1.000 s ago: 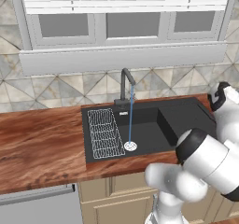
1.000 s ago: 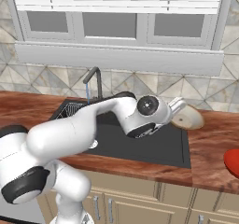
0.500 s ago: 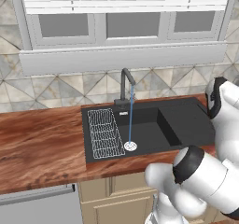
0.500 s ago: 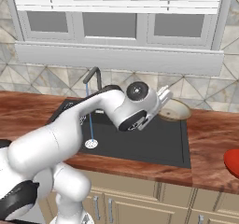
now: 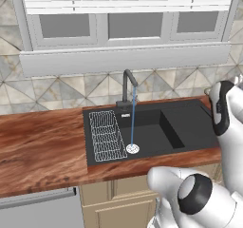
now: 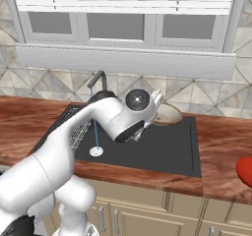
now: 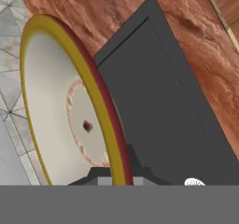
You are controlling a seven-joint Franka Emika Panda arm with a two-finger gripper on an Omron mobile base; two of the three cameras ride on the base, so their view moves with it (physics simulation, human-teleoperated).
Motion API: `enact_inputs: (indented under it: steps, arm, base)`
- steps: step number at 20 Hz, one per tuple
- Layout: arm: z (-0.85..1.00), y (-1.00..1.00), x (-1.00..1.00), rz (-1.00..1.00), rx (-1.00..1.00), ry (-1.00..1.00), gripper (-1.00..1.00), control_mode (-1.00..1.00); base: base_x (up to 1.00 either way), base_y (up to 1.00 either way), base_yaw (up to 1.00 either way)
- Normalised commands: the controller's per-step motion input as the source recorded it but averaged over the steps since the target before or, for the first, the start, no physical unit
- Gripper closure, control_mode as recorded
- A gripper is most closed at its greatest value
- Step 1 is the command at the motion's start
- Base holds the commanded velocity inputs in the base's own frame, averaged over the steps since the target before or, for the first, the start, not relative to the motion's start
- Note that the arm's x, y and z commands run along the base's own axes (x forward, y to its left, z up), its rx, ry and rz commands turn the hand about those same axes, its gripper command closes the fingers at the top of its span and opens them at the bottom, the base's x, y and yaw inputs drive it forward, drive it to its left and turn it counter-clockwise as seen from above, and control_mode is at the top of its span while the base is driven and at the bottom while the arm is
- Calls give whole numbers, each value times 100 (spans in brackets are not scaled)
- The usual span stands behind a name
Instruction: Rinse each bowl for a few seconds and place them down in the sink or on the counter.
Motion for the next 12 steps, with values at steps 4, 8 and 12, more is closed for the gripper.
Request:
enact_inputs:
  steps: [4,8,12]
  arm:
    - [0,56,-18,22,-7,-1,100,-100]
    - [1,67,-11,22,-12,0,100,-100]
    - [1,64,-5,19,-13,4,100,-100]
  base:
    - [0,0,0]
    - [0,0,0]
    - [0,0,0]
